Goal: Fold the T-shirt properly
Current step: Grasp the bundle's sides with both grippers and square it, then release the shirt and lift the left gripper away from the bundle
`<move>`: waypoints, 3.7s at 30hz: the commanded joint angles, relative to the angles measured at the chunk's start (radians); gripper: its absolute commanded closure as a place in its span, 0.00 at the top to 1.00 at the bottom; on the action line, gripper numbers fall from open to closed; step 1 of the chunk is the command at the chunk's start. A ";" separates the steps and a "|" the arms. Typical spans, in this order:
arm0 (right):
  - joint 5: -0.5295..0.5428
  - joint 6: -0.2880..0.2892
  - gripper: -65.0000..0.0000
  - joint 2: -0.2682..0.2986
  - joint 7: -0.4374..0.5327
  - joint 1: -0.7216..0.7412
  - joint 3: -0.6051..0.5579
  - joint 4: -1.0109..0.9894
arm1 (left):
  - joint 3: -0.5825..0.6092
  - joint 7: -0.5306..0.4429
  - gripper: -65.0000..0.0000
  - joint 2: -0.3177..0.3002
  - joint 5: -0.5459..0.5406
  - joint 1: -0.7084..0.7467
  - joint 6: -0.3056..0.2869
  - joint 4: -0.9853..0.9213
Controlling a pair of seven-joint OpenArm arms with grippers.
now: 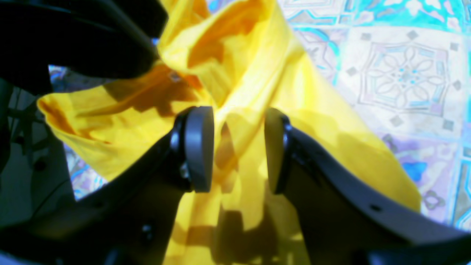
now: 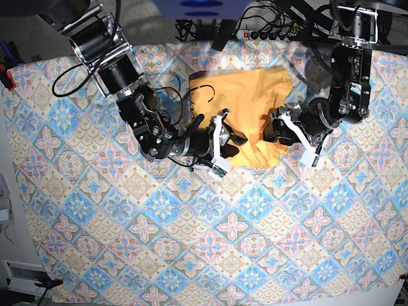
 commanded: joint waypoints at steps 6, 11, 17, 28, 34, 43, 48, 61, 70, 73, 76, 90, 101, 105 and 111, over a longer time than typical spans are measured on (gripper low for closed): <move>0.019 0.007 0.35 -0.008 0.024 0.025 0.006 0.020 | 0.056 0.019 0.72 -0.102 -0.006 -0.019 -0.004 0.086; 0.019 0.007 0.35 -0.008 0.025 0.025 0.006 0.018 | 0.070 0.024 0.85 -0.119 0.022 -0.049 -0.009 0.099; 0.019 0.007 0.35 -0.010 0.025 0.025 0.008 0.020 | 0.156 0.019 0.85 -0.119 0.108 -0.121 -0.009 0.043; 0.019 0.007 0.35 -0.007 0.025 0.024 0.008 0.046 | 0.256 0.018 0.85 -0.050 0.205 -0.189 -0.009 -0.046; 0.019 0.007 0.35 -0.001 0.025 0.024 0.032 0.058 | 0.257 0.018 0.56 -0.017 0.263 -0.189 -0.010 -0.050; 0.019 0.007 0.35 0.002 0.025 0.001 0.128 0.075 | 0.248 -0.047 0.00 -0.017 0.267 -0.190 -0.004 -0.072; 0.019 0.007 0.35 0.015 0.024 -0.018 0.149 0.100 | 0.181 -0.051 0.00 -0.017 0.266 -0.190 0.020 -0.069; 0.019 0.007 0.35 0.038 0.024 -0.019 0.157 0.100 | 0.093 -0.100 0.00 -0.017 0.267 -0.244 0.026 -0.076; 0.019 0.007 0.35 0.039 0.024 -0.033 0.157 0.101 | 0.093 -0.120 0.00 0.013 0.267 -0.330 0.028 -0.171; 0.020 0.007 0.35 0.041 0.024 -0.034 0.157 0.123 | 0.095 -0.125 0.00 0.018 0.267 -0.344 0.028 -0.237; 0.020 0.007 0.35 0.052 0.024 -0.047 0.157 0.139 | 0.099 -0.149 0.00 0.030 0.267 -0.345 0.028 -0.264; 0.020 0.007 0.35 0.056 0.024 -0.048 0.157 0.146 | -0.056 -0.174 0.38 0.030 0.264 -0.259 0.137 -0.208; 0.019 0.007 0.35 0.056 0.024 0.019 0.149 0.138 | -0.146 -0.165 0.38 0.042 0.146 0.049 0.135 0.137; 0.008 0.007 0.35 0.056 0.024 0.062 0.149 0.135 | -0.145 -0.165 0.37 0.087 0.102 0.161 0.132 0.209; -0.159 0.007 0.29 0.045 0.025 0.101 0.148 0.047 | -0.063 -0.163 0.13 0.090 0.096 0.255 0.131 0.221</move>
